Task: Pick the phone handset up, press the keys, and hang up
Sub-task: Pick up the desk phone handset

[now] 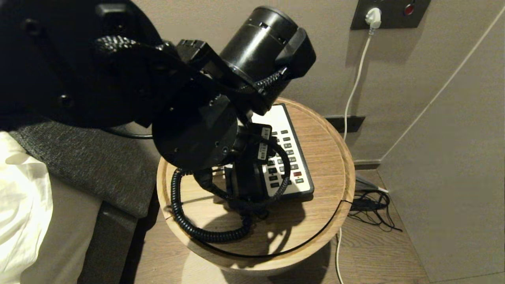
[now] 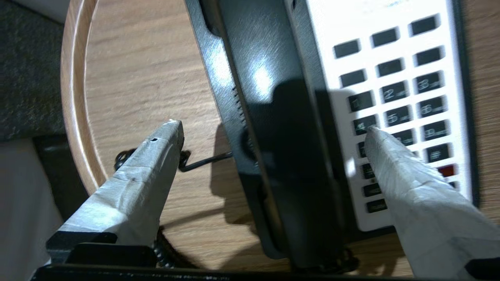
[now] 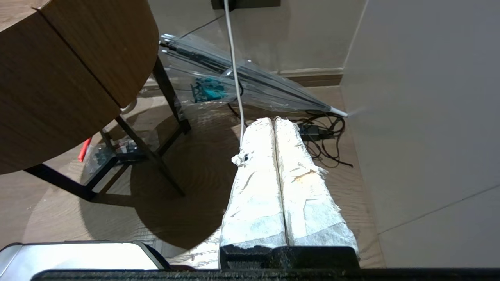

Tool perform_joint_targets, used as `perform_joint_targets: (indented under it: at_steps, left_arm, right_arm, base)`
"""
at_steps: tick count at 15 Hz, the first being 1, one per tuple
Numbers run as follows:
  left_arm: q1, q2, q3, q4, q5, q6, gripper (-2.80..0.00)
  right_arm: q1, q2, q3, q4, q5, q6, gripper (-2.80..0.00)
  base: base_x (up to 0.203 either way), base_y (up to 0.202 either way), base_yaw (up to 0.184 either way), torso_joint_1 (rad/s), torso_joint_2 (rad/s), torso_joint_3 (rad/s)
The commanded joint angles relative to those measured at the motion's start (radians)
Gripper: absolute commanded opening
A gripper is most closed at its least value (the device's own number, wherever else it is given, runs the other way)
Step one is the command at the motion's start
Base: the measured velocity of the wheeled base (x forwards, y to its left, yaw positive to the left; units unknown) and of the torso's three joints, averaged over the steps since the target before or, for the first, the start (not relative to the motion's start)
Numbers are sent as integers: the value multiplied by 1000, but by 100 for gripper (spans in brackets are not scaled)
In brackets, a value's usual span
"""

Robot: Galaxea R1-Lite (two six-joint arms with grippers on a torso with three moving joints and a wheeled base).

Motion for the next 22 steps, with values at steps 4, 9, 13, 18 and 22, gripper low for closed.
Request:
perform_joint_targets:
  at_steps: [4,9,13,18,22]
  left_arm:
    - [45,30,-24,7,3,-54,0]
    - [44,65,-40,-27,3,-57,0]
    - [46,85,-40,-58,3,-68,0]
    - [54,80,-40,-58,10,-68,-280]
    - [54,74,-40,-62,8,-68,-280]
  right_arm:
    - [0,-2,0,0,1,-1,-280]
    - [0,-2,0,0,1,-1,-280]
    - [0,-2,0,0,1,-1,-280]
    - [0,-2,0,0,1,-1,-280]
    - [0,-2,1,0,1,-1,-280]
  base:
    - [0,0,0,0,0,0]
    - [0,0,0,0,0,0]
    - [0,0,0,0,0,0]
    - [0,0,0,0,0,0]
    - [0,0,0,0,0,0]
